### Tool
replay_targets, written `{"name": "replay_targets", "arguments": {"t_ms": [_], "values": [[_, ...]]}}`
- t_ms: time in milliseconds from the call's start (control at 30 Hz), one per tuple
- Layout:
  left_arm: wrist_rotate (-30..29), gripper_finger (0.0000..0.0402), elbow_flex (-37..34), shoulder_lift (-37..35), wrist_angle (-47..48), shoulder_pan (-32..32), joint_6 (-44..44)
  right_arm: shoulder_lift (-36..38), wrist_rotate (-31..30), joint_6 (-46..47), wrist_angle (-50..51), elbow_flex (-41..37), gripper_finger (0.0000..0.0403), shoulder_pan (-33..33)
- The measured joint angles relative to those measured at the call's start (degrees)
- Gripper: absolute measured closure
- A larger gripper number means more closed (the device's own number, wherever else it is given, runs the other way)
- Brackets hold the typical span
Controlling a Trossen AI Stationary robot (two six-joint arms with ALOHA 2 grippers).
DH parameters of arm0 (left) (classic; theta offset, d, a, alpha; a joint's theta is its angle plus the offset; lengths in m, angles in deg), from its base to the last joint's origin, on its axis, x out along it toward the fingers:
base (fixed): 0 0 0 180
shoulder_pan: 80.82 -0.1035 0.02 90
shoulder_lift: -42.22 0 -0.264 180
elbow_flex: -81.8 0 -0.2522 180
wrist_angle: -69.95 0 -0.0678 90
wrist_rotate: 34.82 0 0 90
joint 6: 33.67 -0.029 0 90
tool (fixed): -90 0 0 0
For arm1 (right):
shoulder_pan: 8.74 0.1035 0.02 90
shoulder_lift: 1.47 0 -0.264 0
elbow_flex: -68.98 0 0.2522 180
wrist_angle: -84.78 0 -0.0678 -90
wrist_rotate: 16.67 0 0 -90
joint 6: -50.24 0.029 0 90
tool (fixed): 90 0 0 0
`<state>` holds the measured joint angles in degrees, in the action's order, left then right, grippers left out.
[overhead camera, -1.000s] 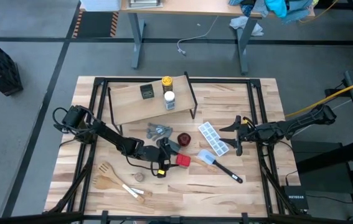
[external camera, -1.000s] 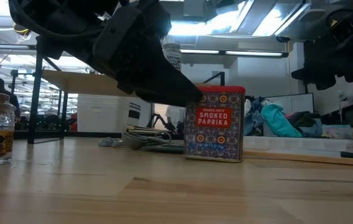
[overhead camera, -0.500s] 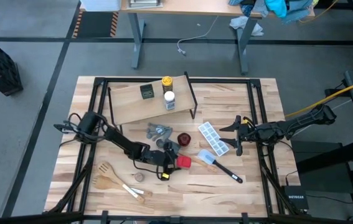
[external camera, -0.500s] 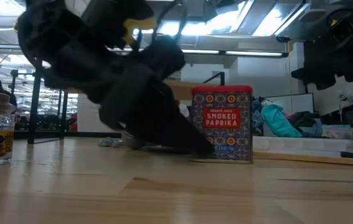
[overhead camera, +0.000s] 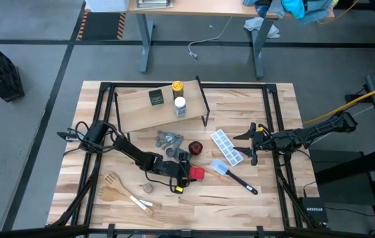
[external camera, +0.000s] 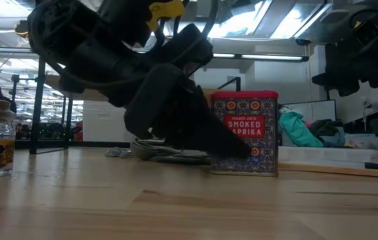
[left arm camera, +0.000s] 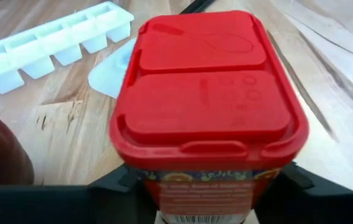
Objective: Shelf spices
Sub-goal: Put the red seasoning can on the shelf
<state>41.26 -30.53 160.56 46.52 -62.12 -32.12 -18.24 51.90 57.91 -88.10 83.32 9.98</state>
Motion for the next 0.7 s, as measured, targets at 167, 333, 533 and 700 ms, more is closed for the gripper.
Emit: {"name": "replay_targets", "arguments": {"t_ms": [167,333,533,700], "values": [[-0.07,0.0242,0.02,-0.08,-0.01,0.43,2.0,0.0,0.01,0.02,0.48,0.0,0.0182,0.01],[-0.31,0.0242,-0.03,-2.1,1.33,1.05,2.96,0.01,0.04,0.5,0.59,0.0,0.0182,0.02],[-0.47,0.0242,0.0,-9.39,7.91,1.18,2.89,0.01,0.04,2.67,1.12,0.0,0.0182,0.02],[-4.3,0.0242,0.0,-17.92,19.9,1.0,1.91,0.02,0.04,2.71,1.85,0.0,0.0182,0.02]]}}
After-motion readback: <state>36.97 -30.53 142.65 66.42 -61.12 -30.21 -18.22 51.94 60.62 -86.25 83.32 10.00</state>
